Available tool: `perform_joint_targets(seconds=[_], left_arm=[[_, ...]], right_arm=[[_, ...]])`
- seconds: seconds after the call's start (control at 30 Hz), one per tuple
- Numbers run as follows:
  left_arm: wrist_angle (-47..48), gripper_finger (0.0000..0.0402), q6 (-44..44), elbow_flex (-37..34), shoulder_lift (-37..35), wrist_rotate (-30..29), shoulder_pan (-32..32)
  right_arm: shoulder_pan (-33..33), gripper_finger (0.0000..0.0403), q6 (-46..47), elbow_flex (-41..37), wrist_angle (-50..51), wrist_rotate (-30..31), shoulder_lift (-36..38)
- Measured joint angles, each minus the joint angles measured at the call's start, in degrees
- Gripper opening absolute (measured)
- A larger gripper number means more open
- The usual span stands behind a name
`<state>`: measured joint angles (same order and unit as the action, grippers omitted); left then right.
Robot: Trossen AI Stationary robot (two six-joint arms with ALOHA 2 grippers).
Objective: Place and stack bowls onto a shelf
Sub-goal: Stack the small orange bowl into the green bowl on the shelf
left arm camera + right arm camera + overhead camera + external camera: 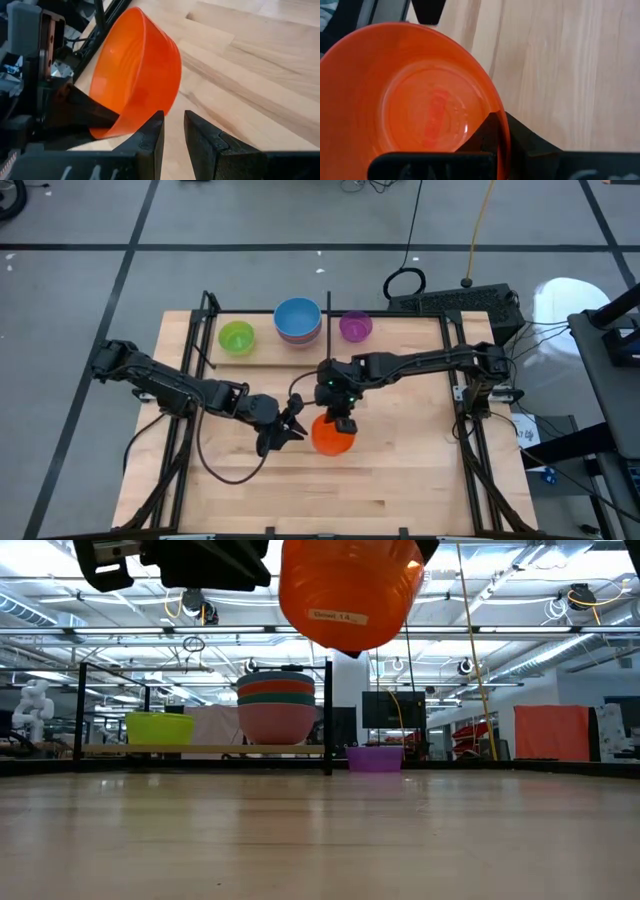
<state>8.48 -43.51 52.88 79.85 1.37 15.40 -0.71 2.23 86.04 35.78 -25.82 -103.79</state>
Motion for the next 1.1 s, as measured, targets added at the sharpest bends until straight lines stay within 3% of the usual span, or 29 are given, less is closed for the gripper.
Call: perform_joint_targets(seconds=[0.63, 0.77, 1.1], left_arm=[[-2.9, 0.0081, -3.0, 0.0, -0.5, -1.3, 0.1], [-2.6, 0.0081, -3.0, 0.0, -0.2, 2.1, 0.1], [-2.6, 0.0081, -3.3, 0.0, 0.0, 2.8, -0.3]], right_arm=[[0.0, 0.0, -1.9, 0.0, 0.1, -1.5, -2.6], [0.0, 0.0, -2.2, 0.0, -0.4, -1.6, -3.3], [0.6, 0.0, -3.5, 0.0, -3.7, -3.0, -4.3]])
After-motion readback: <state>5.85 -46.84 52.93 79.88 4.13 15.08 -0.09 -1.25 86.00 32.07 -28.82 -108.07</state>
